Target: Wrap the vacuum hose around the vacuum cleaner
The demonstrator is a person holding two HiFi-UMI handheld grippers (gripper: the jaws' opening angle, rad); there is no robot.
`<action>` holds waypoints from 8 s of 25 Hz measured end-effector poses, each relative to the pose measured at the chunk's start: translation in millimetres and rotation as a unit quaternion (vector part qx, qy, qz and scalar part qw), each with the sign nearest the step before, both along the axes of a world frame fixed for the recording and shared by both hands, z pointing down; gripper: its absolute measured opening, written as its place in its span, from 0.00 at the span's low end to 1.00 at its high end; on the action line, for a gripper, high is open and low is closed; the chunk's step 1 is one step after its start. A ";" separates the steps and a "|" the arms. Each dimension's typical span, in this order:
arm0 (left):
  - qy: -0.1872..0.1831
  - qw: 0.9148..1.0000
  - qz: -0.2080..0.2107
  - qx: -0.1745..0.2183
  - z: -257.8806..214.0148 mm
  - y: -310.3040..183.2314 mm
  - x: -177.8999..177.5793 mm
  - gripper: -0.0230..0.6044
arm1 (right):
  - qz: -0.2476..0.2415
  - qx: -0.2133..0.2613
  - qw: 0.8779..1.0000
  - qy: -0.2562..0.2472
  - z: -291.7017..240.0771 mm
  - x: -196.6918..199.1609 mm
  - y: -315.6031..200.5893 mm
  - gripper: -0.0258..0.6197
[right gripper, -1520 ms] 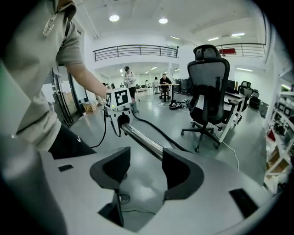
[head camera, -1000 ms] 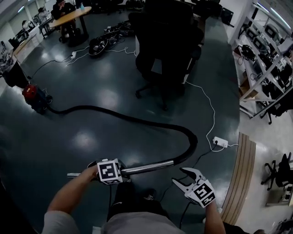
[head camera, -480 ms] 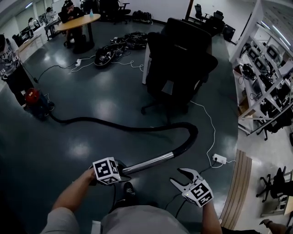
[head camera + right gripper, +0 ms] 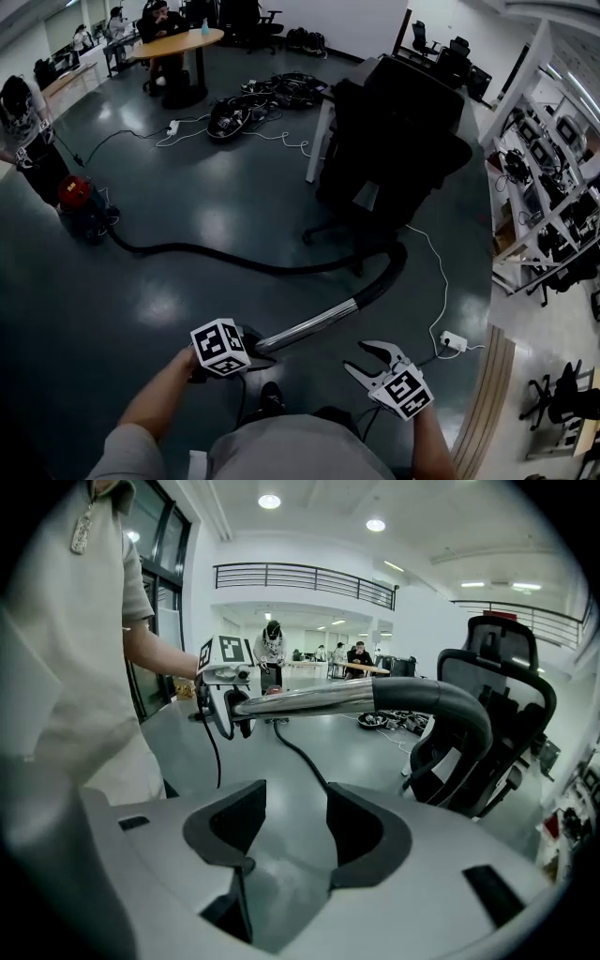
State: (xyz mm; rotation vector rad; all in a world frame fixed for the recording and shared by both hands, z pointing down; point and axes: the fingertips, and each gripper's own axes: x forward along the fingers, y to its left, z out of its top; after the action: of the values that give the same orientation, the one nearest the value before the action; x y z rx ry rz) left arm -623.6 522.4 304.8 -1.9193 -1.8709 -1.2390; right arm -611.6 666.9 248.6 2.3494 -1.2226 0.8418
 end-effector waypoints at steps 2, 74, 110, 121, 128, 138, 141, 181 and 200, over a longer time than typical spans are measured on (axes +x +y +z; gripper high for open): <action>0.002 1.000 -0.012 -0.007 -1.2 -5.5 6.3 0.24 | -0.010 -0.003 1.000 0.002 -1.5 7.3 -9.3 0.35; 0.103 0.877 -0.465 0.058 -9.8 -198.9 101.1 0.41 | -0.147 0.275 0.927 -0.206 -32.6 203.3 -371.6 0.27; 0.273 0.814 -0.506 0.080 -103.9 -297.1 167.8 0.41 | -0.442 -0.089 0.893 -0.009 65.0 196.5 -424.4 0.25; 0.278 0.843 -0.440 0.135 -119.0 -255.2 244.4 0.41 | -0.520 -0.176 0.836 -0.008 97.7 265.0 -369.1 0.24; 0.254 0.901 -0.293 0.196 -112.4 -198.5 316.2 0.41 | -0.570 -0.210 0.795 -0.003 98.0 305.2 -340.5 0.24; 0.120 0.931 -0.139 0.317 -19.1 -167.6 348.6 0.41 | -0.606 -0.235 0.759 0.025 97.0 335.4 -307.1 0.22; 0.085 0.939 -0.147 0.300 -3.6 -162.3 349.4 0.41 | -0.612 -0.234 0.755 0.029 93.7 339.2 -305.6 0.21; -0.009 0.934 -0.326 0.142 61.0 -357.4 324.9 0.23 | -0.454 -0.117 0.882 0.052 -4.7 363.9 -468.9 0.37; 0.011 0.881 -0.467 0.078 47.0 -404.6 377.0 0.23 | -0.225 0.166 0.928 -0.245 6.7 411.9 -542.9 0.37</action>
State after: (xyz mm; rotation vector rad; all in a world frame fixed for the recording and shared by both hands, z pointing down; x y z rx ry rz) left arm -246.6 117.8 351.8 -2.8061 -0.7143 -1.4776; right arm -199.8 124.0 255.3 1.9955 -2.1572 1.1621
